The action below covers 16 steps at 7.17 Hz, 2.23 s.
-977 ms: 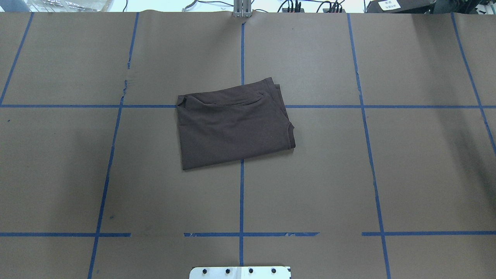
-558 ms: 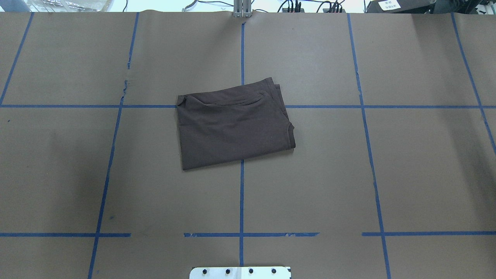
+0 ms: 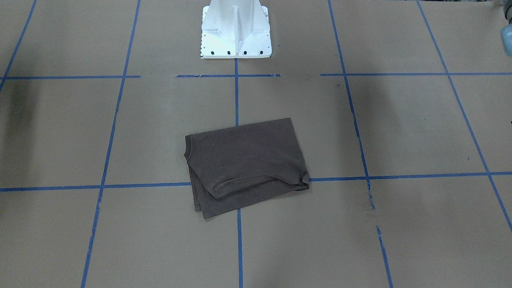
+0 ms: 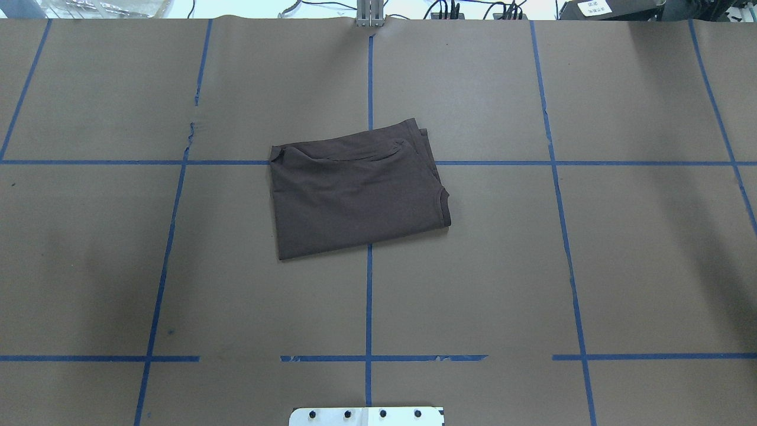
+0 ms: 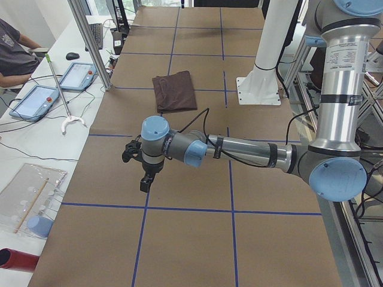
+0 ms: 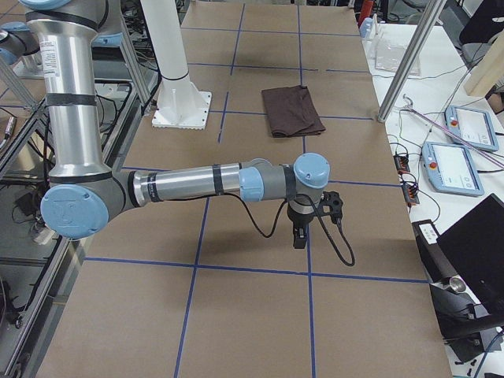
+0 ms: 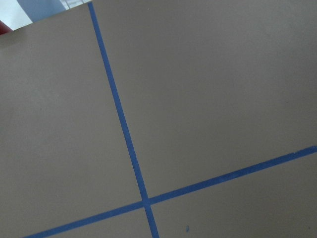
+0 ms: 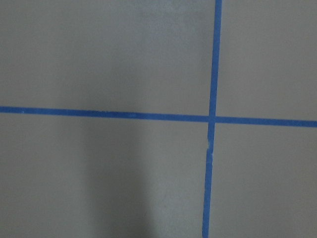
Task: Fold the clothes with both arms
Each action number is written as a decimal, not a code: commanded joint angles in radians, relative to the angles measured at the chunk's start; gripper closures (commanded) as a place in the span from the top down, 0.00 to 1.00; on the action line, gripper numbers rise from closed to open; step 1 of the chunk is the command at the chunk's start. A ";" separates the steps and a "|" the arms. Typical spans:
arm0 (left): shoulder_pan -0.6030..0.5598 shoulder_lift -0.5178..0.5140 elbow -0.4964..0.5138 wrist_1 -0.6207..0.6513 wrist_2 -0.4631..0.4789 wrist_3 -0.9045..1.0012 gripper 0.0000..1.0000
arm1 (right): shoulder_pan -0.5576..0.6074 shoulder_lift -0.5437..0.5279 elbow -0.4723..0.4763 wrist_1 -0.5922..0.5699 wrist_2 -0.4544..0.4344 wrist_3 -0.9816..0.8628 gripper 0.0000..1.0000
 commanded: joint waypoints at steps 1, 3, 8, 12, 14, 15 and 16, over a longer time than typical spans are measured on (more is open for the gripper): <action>-0.067 0.022 0.003 0.118 -0.003 0.235 1.00 | 0.051 -0.026 0.000 -0.117 0.022 -0.170 1.00; -0.067 0.071 0.003 0.106 -0.001 0.237 1.00 | 0.074 -0.048 -0.056 -0.076 0.016 -0.168 1.00; -0.067 0.070 0.003 0.107 -0.003 0.228 1.00 | 0.080 -0.056 -0.069 -0.030 0.013 -0.161 1.00; -0.066 0.061 -0.008 0.104 -0.004 -0.111 1.00 | 0.086 -0.055 -0.066 -0.030 0.013 -0.161 1.00; -0.066 0.059 -0.008 0.106 -0.004 -0.108 1.00 | 0.086 -0.051 -0.066 -0.030 0.015 -0.159 1.00; -0.066 0.054 -0.008 0.106 -0.003 -0.107 1.00 | 0.086 -0.046 -0.064 -0.030 0.015 -0.159 1.00; -0.066 0.054 -0.008 0.106 -0.003 -0.107 1.00 | 0.088 -0.045 -0.064 -0.030 0.015 -0.159 1.00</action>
